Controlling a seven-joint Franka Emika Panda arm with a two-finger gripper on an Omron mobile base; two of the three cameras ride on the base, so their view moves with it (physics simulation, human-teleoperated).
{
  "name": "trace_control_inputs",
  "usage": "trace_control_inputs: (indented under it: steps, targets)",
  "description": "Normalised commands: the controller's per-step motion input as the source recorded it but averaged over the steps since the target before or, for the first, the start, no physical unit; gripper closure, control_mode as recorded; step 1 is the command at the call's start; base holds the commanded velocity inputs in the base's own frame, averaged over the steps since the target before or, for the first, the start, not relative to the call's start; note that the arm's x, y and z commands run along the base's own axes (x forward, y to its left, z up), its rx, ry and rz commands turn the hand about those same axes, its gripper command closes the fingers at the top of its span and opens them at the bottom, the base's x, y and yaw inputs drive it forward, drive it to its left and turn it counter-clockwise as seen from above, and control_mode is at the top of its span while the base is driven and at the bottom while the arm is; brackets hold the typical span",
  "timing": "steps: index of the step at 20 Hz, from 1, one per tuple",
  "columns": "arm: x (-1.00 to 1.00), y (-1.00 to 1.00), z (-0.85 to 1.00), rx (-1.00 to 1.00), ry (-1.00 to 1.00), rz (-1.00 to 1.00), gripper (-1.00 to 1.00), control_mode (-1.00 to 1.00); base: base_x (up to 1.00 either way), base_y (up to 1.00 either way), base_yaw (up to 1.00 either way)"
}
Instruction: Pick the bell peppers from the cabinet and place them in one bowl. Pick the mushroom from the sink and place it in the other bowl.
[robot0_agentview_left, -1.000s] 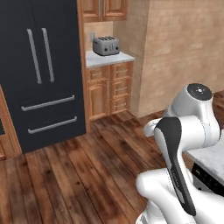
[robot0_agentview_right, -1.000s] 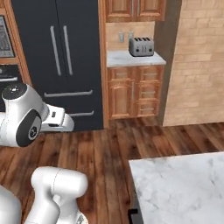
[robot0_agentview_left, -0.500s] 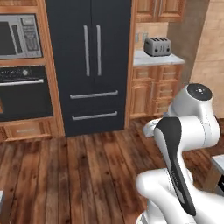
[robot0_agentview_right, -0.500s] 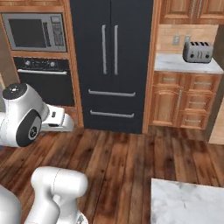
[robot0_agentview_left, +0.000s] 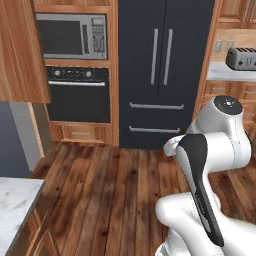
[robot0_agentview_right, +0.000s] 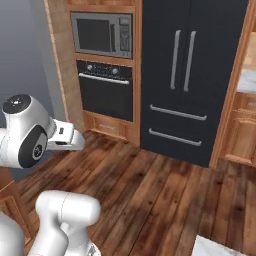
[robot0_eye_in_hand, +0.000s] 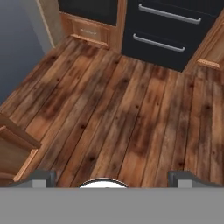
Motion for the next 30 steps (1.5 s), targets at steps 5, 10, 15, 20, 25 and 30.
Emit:
trace_control_inputs:
  steps: [5, 10, 15, 20, 25, 30]
  targets:
    - [0.00, 0.00, 0.00, 0.00, 0.00, 0.00, -1.00, 1.00, 0.00, 0.05, 0.50]
    - [0.00, 0.00, 0.00, 0.00, 0.00, 0.00, -1.00, 1.00, 0.00, 0.10, 0.50]
    - [0.00, 0.00, 0.00, 0.00, 0.00, 0.00, -1.00, 1.00, 0.00, 0.12, 0.50]
    - [0.00, 0.00, 0.00, 0.00, 0.00, 0.00, -1.00, 1.00, 0.00, 0.15, 0.50]
    - [0.00, 0.00, 0.00, 0.00, 0.00, 0.00, -1.00, 1.00, 0.00, 0.17, 0.50]
    - [0.00, 0.00, 0.00, 0.00, 0.00, 0.00, -1.00, 1.00, 0.00, 0.19, 0.50]
